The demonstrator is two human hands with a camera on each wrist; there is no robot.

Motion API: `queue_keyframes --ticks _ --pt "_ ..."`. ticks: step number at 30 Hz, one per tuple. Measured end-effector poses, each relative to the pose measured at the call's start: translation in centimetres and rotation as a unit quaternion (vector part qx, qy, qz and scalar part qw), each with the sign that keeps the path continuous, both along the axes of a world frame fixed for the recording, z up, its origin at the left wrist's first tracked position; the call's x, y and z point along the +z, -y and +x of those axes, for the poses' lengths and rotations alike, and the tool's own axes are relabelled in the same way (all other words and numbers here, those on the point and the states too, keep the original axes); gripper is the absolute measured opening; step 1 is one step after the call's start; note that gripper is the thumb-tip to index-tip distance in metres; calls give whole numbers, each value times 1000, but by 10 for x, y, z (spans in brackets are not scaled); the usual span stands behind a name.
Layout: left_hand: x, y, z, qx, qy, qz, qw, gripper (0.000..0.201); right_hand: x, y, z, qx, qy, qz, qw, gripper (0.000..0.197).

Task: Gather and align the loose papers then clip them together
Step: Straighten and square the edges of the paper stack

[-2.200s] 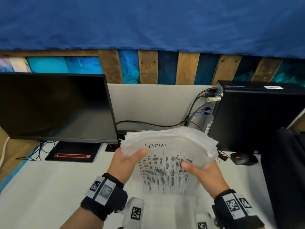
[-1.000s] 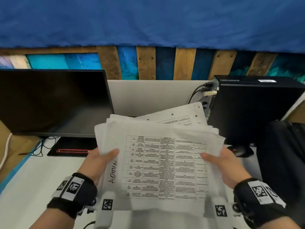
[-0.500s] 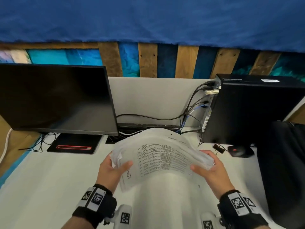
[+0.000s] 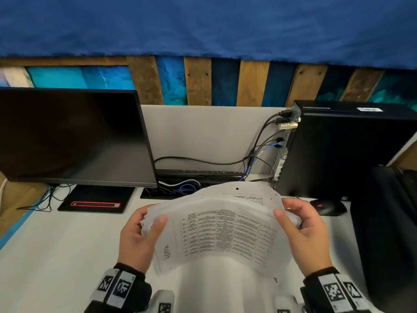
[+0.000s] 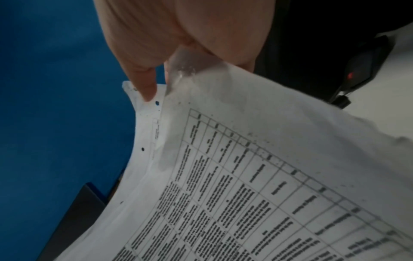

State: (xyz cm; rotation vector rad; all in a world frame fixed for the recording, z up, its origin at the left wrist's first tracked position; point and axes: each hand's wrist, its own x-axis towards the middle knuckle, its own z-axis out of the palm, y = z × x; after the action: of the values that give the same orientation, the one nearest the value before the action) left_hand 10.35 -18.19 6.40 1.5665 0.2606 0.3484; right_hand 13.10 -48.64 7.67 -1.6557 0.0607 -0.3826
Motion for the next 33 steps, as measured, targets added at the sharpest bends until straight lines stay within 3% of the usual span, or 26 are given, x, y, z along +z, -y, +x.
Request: queue_keyframes --ticks 3,7,14,16,20,26,33 --pt "4 2 2 7 9 11 1000 12 0 -2 5 -7 14 -36 999 9" --pt "5 1 4 11 8 17 1000 11 -10 1 9 -13 24 -41 999 26" --pt "4 -1 7 26 5 15 1000 9 -17 4 4 4 67 6 998 30" --pt "4 -1 8 23 0 5 1000 14 -18 2 2 24 69 -5 997 34" --pt "7 1 9 24 -14 -8 1000 27 -15 -2 0 9 81 -58 995 9" --pt "15 4 10 32 -26 -70 997 34 -25 9 2 -12 93 -22 995 11" --pt "20 7 12 44 -47 -76 995 44 -18 3 -5 -21 78 -22 996 22"
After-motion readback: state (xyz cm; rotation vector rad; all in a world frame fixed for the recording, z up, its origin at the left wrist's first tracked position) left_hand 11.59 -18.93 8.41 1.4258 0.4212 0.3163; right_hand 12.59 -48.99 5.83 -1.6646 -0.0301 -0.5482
